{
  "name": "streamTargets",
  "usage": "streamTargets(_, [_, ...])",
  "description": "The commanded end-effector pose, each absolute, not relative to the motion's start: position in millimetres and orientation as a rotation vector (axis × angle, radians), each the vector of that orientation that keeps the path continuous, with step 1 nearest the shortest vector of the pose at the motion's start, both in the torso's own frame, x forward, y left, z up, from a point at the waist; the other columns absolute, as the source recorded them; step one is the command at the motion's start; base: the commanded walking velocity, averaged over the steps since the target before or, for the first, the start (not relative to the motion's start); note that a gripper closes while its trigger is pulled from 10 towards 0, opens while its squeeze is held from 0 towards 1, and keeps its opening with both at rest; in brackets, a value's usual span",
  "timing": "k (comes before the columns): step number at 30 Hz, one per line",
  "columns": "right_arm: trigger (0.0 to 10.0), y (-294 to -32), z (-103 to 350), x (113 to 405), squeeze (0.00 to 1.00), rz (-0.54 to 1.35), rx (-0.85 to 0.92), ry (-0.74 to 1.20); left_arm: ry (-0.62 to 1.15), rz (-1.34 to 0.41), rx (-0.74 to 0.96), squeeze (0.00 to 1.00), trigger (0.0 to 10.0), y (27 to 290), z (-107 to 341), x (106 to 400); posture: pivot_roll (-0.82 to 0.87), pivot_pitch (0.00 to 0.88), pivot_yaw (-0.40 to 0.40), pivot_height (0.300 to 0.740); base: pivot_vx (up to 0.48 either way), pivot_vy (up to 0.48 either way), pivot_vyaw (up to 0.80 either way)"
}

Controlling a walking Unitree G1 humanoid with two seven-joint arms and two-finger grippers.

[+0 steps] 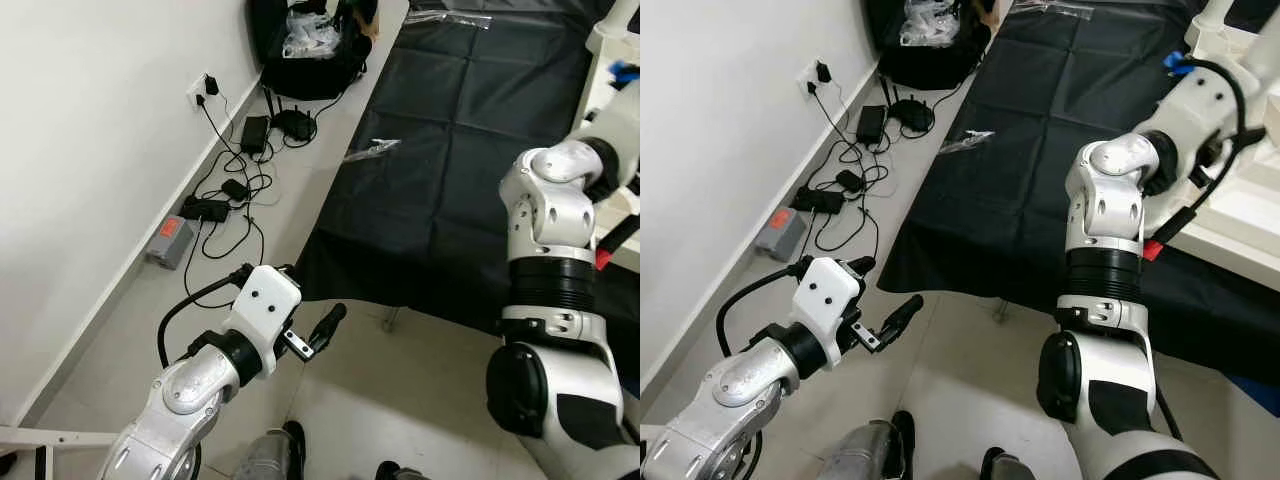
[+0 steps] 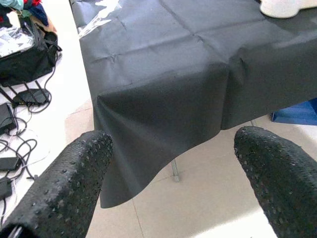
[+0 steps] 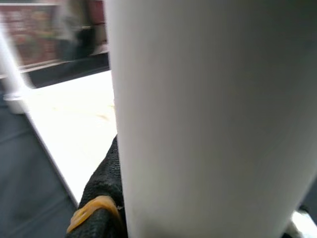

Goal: Building children table

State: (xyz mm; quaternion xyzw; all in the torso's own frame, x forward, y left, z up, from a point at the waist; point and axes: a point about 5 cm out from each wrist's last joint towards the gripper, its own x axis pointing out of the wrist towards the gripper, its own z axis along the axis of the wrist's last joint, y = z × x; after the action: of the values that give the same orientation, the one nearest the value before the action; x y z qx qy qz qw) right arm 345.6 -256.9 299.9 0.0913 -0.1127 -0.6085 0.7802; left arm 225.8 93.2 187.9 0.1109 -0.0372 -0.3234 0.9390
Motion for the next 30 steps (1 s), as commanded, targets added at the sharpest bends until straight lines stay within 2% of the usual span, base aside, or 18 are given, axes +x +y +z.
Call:
streamTargets(1, [10.0, -271, 246, 342, 0.00, -1.433, 0.182, 0.034, -0.067, -0.672, 0.228, 0.00, 10.0, 92, 185, 224, 0.19, 0.269, 0.014, 0.740, 0.000, 0.000, 0.00])
streamTargets(13, [10.0, -283, 239, 334, 0.00, -1.573, 0.193, 0.109, -0.074, -0.672, 0.230, 0.00, 10.0, 91, 186, 227, 0.18, 0.282, 0.012, 0.740, 0.000, 0.000, 0.00])
streamTargets(19, [10.0, -288, 238, 332, 0.00, -1.610, 0.150, 0.132, -0.078, -0.670, 0.225, 0.00, 10.0, 91, 186, 228, 0.18, 0.283, 0.009, 0.740, 0.000, 0.000, 0.00])
streamTargets(21, [10.0, -297, 236, 329, 0.00, -1.666, 0.124, 0.147, -0.083, -0.670, 0.223, 0.00, 10.0, 90, 187, 228, 0.18, 0.285, 0.008, 0.740, 0.000, 0.000, 0.00])
streamTargets(30, [10.0, -307, 233, 326, 0.00, -1.723, 0.174, 0.164, -0.090, -0.672, 0.225, 0.00, 10.0, 88, 188, 228, 0.18, 0.287, 0.006, 0.740, 0.000, 0.000, 0.00])
